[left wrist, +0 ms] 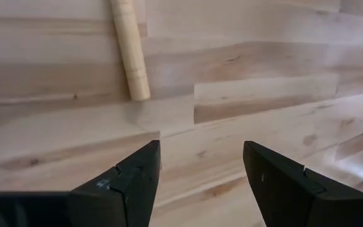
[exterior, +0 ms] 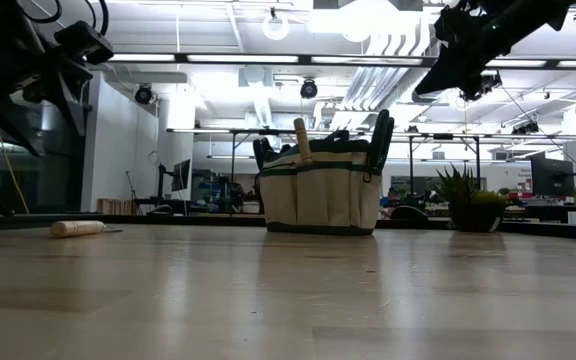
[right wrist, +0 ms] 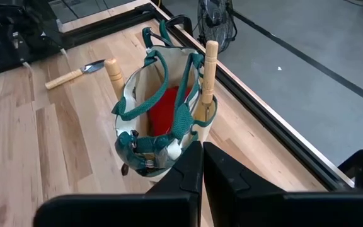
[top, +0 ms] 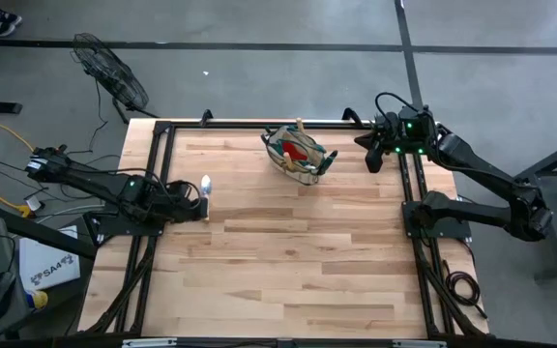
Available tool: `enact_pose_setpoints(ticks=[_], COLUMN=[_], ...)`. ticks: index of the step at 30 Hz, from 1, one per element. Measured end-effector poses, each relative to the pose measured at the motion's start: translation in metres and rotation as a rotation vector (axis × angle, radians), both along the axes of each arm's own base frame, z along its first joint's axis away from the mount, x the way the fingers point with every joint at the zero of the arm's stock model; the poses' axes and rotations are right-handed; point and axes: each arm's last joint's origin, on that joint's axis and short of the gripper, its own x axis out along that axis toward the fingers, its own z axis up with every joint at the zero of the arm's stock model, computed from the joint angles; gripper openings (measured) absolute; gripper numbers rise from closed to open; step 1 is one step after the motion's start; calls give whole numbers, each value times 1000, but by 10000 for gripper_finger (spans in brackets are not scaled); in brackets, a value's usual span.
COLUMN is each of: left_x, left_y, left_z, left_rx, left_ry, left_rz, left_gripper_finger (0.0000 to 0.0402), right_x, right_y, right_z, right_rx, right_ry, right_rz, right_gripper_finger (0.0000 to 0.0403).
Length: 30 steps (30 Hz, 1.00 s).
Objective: Pick & Place Garden tools in Gardening bag
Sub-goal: Put the trowel into the gardening bag
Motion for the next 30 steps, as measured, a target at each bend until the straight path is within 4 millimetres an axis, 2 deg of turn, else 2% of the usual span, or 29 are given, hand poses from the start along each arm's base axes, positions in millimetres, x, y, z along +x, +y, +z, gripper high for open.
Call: enact_pose_setpoints(ticks=[4, 8, 14, 19, 23, 27, 30], left_x=[0, -5, -12, -12, -9, 6, 20], left_y=[-2, 0, 1, 3, 15, 33, 46], left_z=[0, -3, -6, -7, -7, -11, -23], left_rx=[-49, -16, -90, -87, -59, -10, -43], left_ry=[16, 67, 150, 151, 151, 168, 237], left_rz=[-27, -17, 75, 105, 143, 131, 74], left_gripper_finger=[222, 222, 222, 222, 222, 222, 222], right_x=[0, 0, -2, -2, -2, -3, -4], right_y=[0, 0, 1, 0, 1, 0, -1], right_z=[0, 0, -3, -5, -6, -7, -7], right_rx=[0, 39, 90, 115, 123, 105, 80], right_ry=[0, -17, -1, 12, 22, 37, 55], right_rz=[-2, -37, -73, -84, -85, -107, -152], right_gripper_finger=[4, 4, 10, 50, 92, 121, 132])
